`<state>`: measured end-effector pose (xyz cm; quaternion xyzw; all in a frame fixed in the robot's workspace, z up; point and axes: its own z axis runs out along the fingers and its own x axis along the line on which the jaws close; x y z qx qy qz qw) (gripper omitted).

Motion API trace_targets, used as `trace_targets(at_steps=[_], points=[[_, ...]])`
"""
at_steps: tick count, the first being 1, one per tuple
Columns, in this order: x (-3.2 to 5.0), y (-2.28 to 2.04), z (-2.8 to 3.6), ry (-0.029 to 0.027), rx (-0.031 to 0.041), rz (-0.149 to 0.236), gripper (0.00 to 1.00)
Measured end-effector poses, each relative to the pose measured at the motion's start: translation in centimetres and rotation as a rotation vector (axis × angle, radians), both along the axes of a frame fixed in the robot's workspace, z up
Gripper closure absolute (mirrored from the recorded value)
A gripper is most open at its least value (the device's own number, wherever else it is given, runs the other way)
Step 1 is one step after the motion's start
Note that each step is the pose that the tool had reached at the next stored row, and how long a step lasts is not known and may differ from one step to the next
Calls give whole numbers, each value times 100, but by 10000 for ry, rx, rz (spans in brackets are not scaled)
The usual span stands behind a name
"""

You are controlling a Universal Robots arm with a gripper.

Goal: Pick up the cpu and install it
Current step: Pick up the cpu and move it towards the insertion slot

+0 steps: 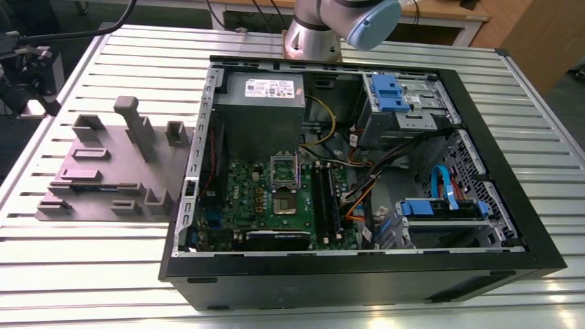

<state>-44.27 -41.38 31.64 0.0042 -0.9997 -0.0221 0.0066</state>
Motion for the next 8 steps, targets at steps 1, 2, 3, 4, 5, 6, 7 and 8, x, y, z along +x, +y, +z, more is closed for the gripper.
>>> trace_targets(at_steps=[1, 2, 3, 4, 5, 6, 7, 8], points=[[0, 0, 4, 0, -6, 0, 53], [0, 0, 4, 0, -7, 0, 53], [0, 0, 5, 0, -9, 1, 53], [0, 0, 7, 0, -11, 0, 53], [0, 0, 10, 1, -12, 0, 53], [0, 0, 14, 3, -13, 0, 53], [0, 0, 18, 1, -12, 0, 53], [0, 0, 19, -1, -11, 0, 53]])
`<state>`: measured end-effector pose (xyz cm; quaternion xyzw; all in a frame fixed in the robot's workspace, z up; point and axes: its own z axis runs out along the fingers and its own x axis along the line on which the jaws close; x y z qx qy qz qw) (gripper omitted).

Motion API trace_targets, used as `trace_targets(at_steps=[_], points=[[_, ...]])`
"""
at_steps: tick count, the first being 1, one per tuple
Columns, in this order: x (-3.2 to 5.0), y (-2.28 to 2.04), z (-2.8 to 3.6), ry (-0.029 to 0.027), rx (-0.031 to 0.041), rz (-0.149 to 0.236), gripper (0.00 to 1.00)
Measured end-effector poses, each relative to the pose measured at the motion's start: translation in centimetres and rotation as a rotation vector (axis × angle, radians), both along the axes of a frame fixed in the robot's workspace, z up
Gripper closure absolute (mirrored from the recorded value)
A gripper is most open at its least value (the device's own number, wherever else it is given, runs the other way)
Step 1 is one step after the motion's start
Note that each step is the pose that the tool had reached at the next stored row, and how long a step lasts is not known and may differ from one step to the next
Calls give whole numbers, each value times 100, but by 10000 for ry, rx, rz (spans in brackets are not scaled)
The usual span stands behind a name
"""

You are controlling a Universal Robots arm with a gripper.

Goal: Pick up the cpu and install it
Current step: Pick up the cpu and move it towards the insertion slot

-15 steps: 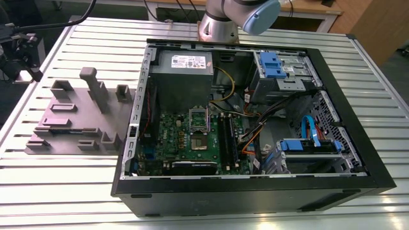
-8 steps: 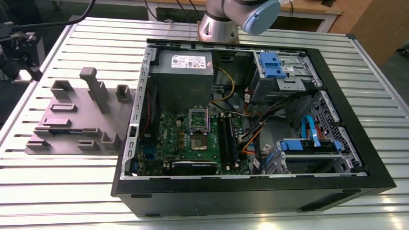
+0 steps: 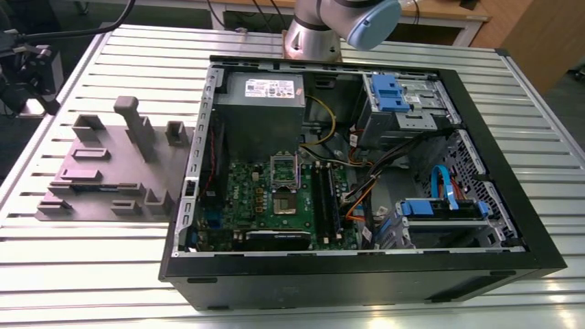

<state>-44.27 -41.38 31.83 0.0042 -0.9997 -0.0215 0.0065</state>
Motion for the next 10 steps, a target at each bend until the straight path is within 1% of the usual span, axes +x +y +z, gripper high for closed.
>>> trace_targets(at_steps=[10], points=[[0, -1, 29, 3, -7, 1, 53]])
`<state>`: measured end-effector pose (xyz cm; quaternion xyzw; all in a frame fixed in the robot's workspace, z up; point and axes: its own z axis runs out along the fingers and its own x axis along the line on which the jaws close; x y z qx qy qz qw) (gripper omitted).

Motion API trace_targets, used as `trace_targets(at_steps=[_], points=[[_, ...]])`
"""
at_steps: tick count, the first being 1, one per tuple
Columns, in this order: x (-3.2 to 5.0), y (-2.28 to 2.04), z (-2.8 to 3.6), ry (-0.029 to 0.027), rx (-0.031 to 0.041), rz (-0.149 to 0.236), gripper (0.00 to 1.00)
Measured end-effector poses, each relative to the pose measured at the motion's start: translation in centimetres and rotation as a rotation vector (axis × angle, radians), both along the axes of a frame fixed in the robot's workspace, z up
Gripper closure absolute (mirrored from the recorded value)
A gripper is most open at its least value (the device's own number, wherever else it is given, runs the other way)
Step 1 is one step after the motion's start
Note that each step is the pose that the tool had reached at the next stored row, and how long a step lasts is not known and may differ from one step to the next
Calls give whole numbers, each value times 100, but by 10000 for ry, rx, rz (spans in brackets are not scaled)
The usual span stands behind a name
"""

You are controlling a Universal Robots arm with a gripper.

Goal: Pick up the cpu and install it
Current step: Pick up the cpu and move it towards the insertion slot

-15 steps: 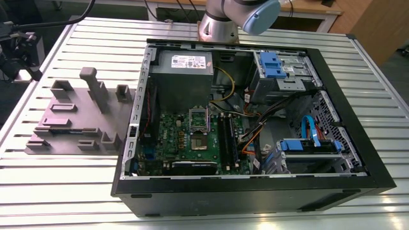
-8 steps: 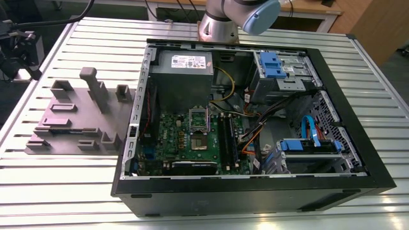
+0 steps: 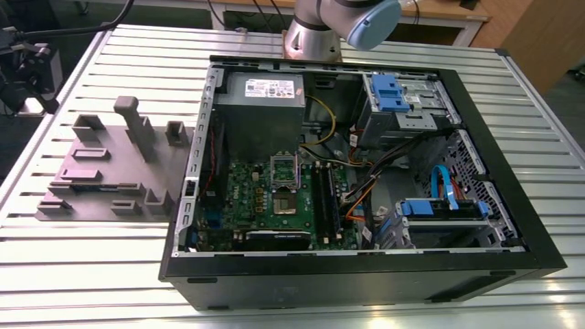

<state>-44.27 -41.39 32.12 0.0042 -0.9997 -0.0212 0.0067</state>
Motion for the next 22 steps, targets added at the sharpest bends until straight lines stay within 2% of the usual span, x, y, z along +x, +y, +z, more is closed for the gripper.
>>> trace_targets(at_steps=[5, 15, 22], points=[[0, 0, 50, -1, -13, 0, 53], [0, 2, 286, -2, -15, -1, 53], [-1, 2, 490, -1, -15, -2, 53]])
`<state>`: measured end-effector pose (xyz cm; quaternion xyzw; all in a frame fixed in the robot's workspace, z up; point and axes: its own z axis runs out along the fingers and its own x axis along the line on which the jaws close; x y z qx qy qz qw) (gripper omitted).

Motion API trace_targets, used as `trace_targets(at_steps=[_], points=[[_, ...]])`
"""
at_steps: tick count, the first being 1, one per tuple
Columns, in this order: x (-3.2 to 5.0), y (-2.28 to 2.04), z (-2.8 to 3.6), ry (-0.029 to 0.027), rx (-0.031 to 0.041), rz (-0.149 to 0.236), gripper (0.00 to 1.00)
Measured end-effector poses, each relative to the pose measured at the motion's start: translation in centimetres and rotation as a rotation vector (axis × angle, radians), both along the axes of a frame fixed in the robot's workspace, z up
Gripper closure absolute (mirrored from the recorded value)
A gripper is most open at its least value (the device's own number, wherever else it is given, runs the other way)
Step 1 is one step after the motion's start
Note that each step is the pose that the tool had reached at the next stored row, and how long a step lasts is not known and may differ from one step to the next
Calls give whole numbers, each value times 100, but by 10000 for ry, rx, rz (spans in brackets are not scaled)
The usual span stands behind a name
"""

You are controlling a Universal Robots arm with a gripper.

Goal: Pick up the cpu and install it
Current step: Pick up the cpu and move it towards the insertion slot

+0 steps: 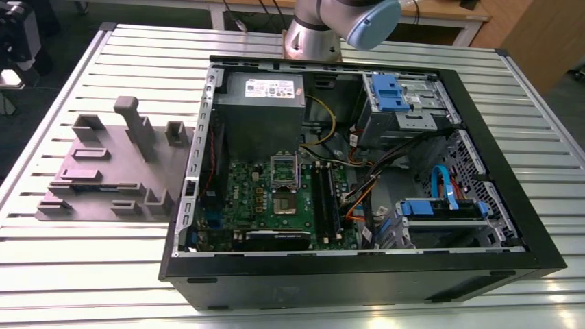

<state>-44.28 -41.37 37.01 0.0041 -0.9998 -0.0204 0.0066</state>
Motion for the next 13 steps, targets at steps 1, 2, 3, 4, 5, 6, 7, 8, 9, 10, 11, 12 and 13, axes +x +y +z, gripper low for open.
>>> trace_targets(at_steps=[1, 2, 3, 4, 5, 6, 7, 8, 9, 10, 11, 12, 13], points=[[0, 0, 27, 0, 0, 0, 53], [0, 0, 44, 0, -1, -1, 53], [0, 0, 45, -1, 0, -1, 53], [-1, 0, 45, -2, 0, -2, 53], [-1, 0, 45, -1, 0, -2, 53], [3, -1, 45, -2, 0, -1, 53], [15, -1, 46, 0, -1, -2, 53], [47, -1, 45, -1, -1, -2, 53], [92, -1, 46, 0, -1, -2, 53], [136, -2, 46, 1, -1, -2, 53], [181, -1, 45, 0, -1, -3, 53], [229, -1, 45, -1, 0, -2, 53], [274, -1, 46, 0, -1, -2, 53]])
